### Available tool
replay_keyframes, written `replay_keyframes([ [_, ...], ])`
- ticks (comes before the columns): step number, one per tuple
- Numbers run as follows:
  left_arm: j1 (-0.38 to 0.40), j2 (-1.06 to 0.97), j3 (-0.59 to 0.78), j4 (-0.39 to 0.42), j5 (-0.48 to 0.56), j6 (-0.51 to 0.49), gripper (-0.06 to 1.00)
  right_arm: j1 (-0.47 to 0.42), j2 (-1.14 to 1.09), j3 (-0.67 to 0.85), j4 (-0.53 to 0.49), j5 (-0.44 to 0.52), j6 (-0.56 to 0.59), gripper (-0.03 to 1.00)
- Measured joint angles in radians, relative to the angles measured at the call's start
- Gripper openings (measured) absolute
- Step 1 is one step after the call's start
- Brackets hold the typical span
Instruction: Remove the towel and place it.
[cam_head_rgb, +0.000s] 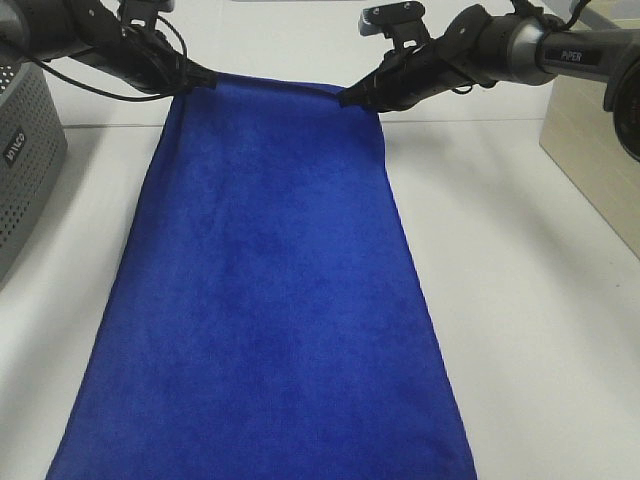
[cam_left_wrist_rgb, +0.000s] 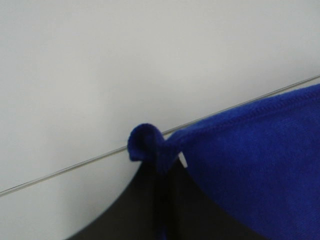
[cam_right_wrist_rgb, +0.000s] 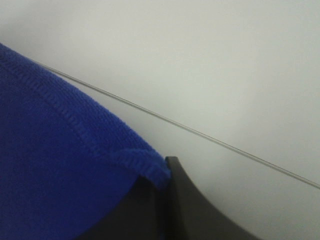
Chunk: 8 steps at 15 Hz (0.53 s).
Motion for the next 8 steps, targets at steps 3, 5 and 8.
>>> replay_keyframes([
  [3, 0.0, 0.027, 0.0, 0.001, -0.002, 0.0, 0.03, 0.0, 0.001, 0.0, 0.0, -0.009, -0.006, 0.02],
  [5, 0.0, 0.049, 0.0, 0.007, -0.006, 0.0, 0.03, 0.0, 0.005, 0.0, 0.0, -0.016, -0.007, 0.02],
  [8, 0.0, 0.059, 0.0, 0.007, -0.026, 0.0, 0.03, 0.0, 0.005, 0.0, 0.002, -0.023, -0.007, 0.02],
])
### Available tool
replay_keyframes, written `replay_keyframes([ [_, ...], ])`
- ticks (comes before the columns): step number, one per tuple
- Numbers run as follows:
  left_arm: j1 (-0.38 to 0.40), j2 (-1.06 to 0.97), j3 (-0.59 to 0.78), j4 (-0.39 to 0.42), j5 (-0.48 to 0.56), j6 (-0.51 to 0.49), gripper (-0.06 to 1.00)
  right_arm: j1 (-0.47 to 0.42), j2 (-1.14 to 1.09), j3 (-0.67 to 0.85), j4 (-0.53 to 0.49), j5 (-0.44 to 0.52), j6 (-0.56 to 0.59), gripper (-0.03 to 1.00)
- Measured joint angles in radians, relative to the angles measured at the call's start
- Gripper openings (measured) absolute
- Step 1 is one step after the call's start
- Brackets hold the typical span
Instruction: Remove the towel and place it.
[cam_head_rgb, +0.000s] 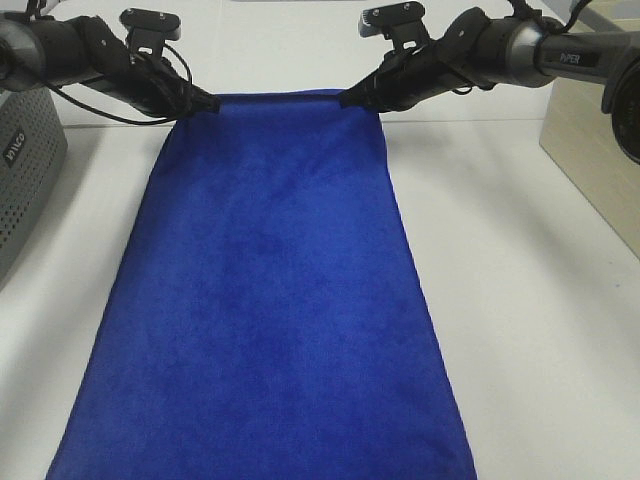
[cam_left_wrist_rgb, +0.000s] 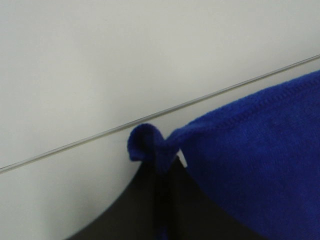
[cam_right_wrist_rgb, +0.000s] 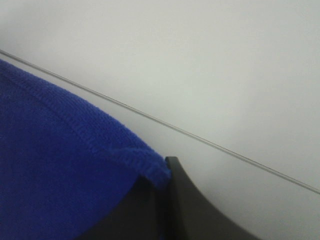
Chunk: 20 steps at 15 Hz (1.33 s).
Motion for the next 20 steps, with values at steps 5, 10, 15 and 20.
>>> replay_keyframes([
  [5, 0.0, 0.004, 0.0, 0.0, -0.026, 0.0, 0.03, 0.002, 0.0, 0.0, 0.001, -0.01, -0.001, 0.02],
  [10, 0.0, 0.03, 0.0, 0.005, -0.028, 0.0, 0.03, 0.002, 0.049, -0.001, 0.002, -0.026, -0.001, 0.02],
  [15, 0.0, 0.041, 0.0, 0.02, -0.067, 0.0, 0.04, 0.002, 0.053, -0.001, 0.03, -0.053, -0.001, 0.02],
  [20, 0.0, 0.041, 0.0, 0.026, -0.078, 0.0, 0.32, 0.002, 0.053, -0.001, 0.069, -0.055, -0.001, 0.38],
])
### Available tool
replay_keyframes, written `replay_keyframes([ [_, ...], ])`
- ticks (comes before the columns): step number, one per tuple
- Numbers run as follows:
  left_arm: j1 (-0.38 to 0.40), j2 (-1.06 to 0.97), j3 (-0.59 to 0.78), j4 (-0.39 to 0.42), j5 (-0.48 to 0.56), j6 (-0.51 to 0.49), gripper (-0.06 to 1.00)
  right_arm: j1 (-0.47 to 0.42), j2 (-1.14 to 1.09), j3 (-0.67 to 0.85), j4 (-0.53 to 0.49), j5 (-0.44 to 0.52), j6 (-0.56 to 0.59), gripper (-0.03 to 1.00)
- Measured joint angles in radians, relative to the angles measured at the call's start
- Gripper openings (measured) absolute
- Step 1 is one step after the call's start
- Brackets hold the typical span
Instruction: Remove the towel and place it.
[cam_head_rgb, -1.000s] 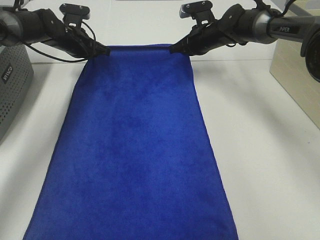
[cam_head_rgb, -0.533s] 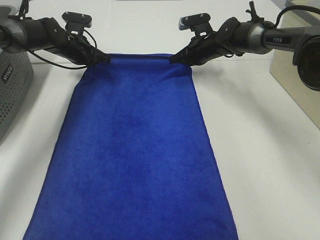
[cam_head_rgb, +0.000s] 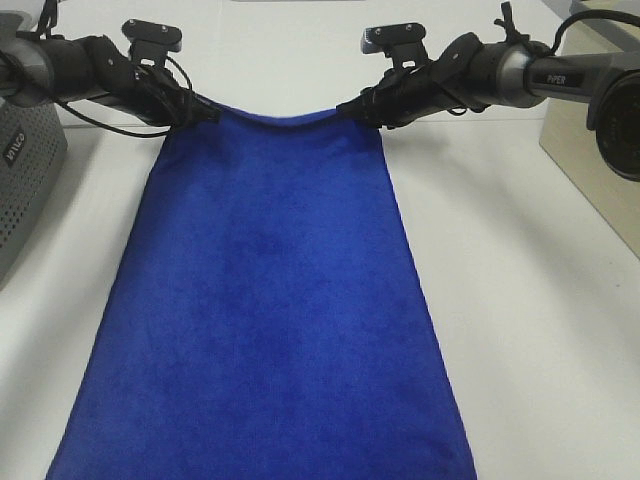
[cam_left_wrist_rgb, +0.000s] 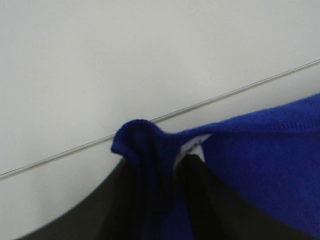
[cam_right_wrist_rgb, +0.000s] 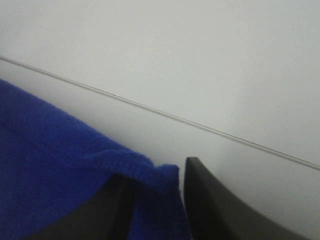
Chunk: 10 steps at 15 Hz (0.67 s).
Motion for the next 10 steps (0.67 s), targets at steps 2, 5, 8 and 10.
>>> replay_keyframes([
  [2, 0.0, 0.0, 0.0, 0.001, -0.01, 0.0, 0.59, -0.001, 0.0, 0.0, 0.007, 0.024, 0.0, 0.61],
  [5, 0.0, -0.001, 0.0, 0.001, -0.01, -0.001, 0.79, -0.011, -0.003, 0.0, 0.011, 0.141, 0.002, 0.68],
  [8, 0.0, -0.026, 0.0, 0.009, 0.089, -0.001, 0.8, -0.046, -0.053, 0.0, 0.002, 0.282, 0.01, 0.68],
  [10, 0.002, -0.084, -0.011, 0.027, 0.279, -0.017, 0.8, -0.076, -0.15, 0.0, -0.059, 0.483, 0.076, 0.69],
])
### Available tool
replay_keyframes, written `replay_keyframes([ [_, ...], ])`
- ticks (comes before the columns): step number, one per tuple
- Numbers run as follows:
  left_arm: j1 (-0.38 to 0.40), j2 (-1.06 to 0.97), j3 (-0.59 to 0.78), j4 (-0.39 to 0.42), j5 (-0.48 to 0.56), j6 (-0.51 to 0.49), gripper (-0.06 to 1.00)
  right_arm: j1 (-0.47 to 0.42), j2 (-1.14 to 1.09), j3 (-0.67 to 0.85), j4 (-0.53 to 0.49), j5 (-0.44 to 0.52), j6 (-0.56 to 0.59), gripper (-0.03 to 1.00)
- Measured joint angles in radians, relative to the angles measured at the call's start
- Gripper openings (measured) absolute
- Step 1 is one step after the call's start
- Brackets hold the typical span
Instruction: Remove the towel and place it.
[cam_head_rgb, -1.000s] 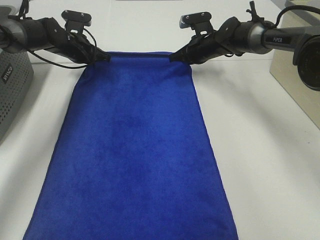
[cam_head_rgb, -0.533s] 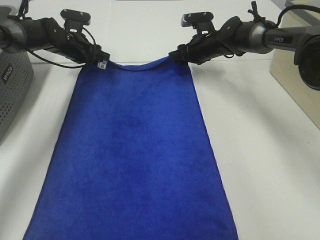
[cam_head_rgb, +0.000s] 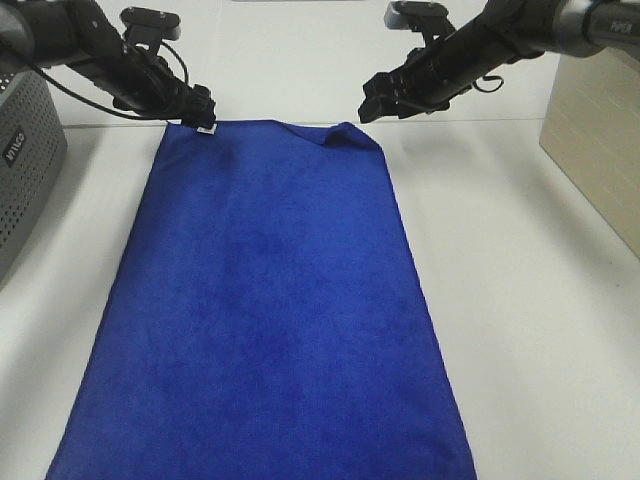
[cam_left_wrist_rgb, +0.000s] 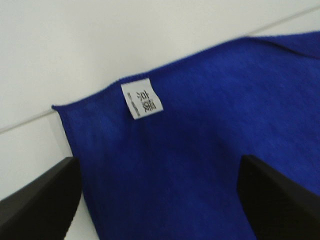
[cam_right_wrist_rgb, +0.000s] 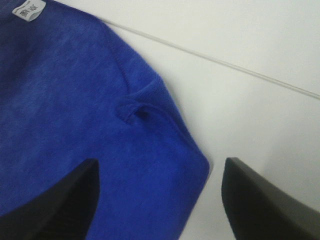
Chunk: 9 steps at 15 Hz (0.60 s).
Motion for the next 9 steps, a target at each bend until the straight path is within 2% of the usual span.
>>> replay_keyframes([
  [2, 0.0, -0.07, 0.0, 0.026, 0.209, -0.049, 0.8, 0.0, -0.051, -0.001, -0.056, 0.095, 0.068, 0.72],
  [4, 0.0, -0.148, 0.0, 0.066, 0.42, -0.117, 0.8, 0.0, -0.128, -0.001, -0.133, 0.242, 0.169, 0.8],
  [6, 0.0, -0.226, -0.001, 0.121, 0.58, -0.196, 0.8, 0.0, -0.21, -0.001, -0.187, 0.363, 0.262, 0.83],
  [7, 0.0, -0.26, 0.0, 0.141, 0.63, -0.231, 0.8, 0.0, -0.249, -0.001, -0.209, 0.414, 0.3, 0.83],
  [9, 0.0, -0.334, -0.004, 0.168, 0.664, -0.267, 0.8, 0.0, -0.319, -0.001, -0.24, 0.484, 0.326, 0.83],
])
